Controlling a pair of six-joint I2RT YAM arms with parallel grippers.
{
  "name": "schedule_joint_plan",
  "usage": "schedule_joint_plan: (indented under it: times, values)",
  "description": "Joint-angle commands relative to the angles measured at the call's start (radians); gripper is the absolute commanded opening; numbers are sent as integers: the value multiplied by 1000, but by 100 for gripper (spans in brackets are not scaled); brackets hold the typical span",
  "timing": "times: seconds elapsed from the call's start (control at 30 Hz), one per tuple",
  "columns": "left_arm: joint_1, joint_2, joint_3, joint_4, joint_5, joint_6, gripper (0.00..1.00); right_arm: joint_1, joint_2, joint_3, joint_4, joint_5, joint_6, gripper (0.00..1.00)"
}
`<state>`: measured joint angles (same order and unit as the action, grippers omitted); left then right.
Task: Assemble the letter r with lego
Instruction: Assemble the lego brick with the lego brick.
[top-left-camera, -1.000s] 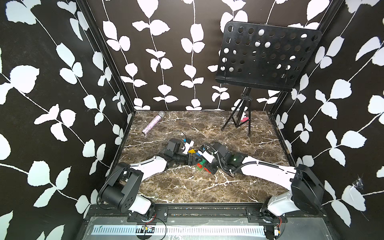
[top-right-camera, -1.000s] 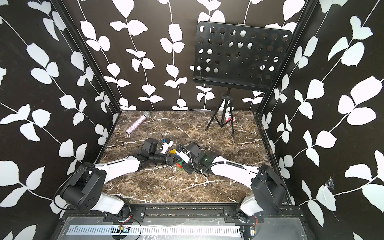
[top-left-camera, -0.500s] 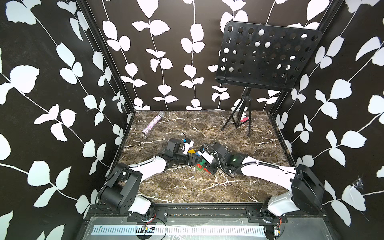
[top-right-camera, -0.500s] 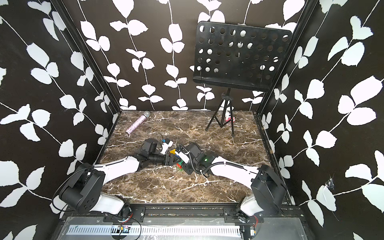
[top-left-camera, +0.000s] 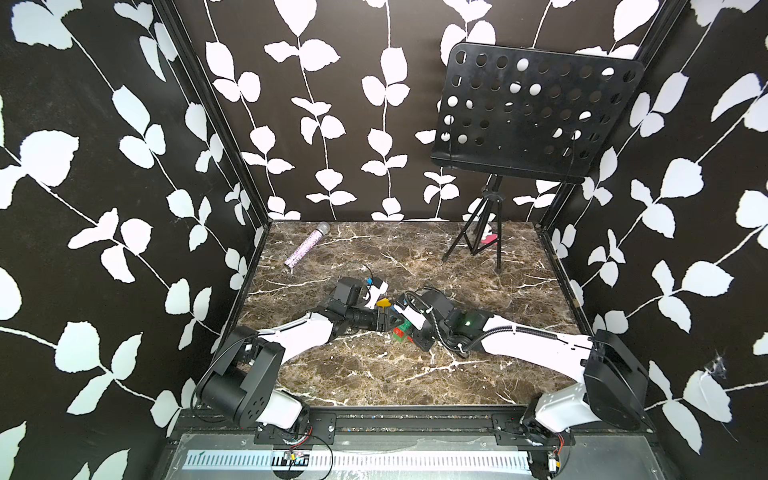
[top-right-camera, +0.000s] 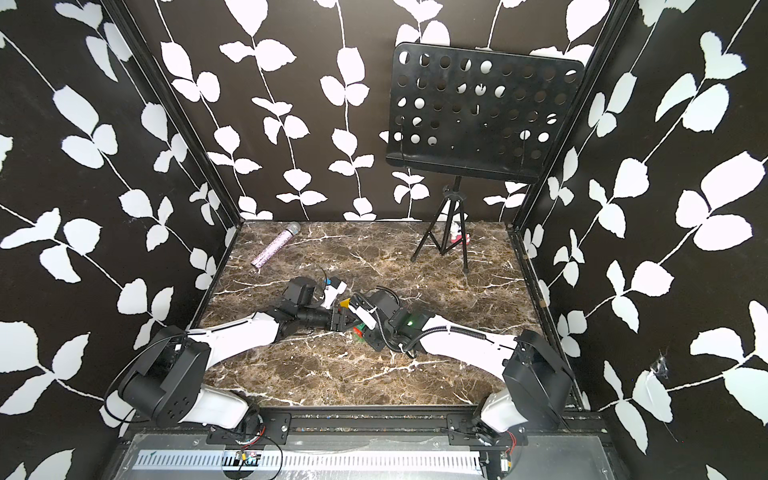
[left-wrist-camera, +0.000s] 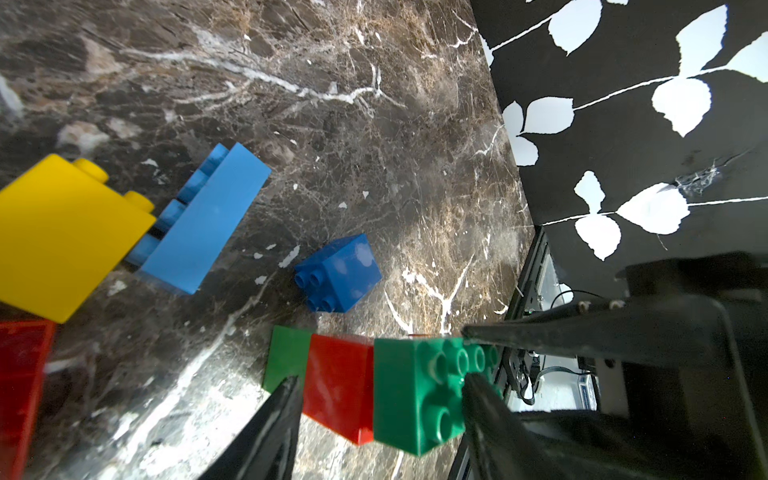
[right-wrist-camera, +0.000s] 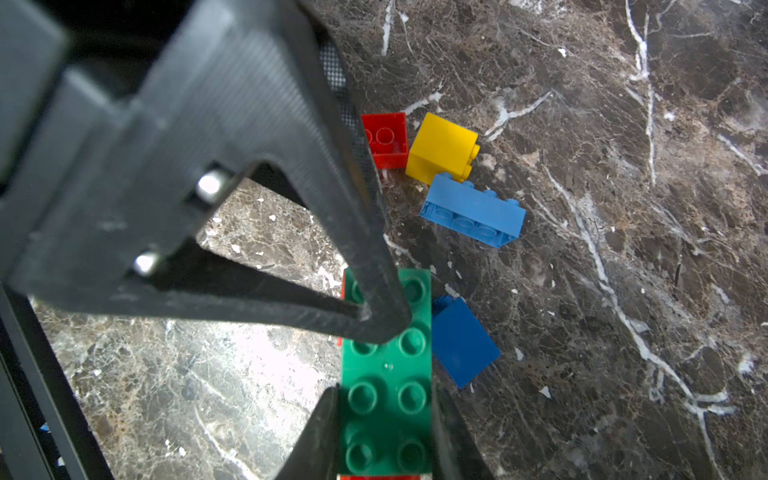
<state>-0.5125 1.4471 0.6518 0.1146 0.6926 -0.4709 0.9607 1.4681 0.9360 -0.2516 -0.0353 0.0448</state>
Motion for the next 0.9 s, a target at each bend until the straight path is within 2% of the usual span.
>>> schedule_joint_plan:
  times: [0.0,0.23,0.37,0.67,0.77,0.87]
  values:
    - [5,7,-22,-15,-66,8,63,23,-13,-20,-58,-32,-3,23]
    - [4,4,-26,-13,-71,8,65,23,-47,-42,-33,-30,21,22]
    - [4,15,-17,-15,-65,14,65,24,-10,-5,-82,0,37,21]
    - [4,19,-20,-12,-60,14,64,24,39,-4,-118,-26,75,21]
    - [4,13,-30,-10,-62,16,62,24,36,-24,-121,-25,82,21]
    - [5,17,-39,-7,-53,19,52,24,43,-26,-141,-25,86,20]
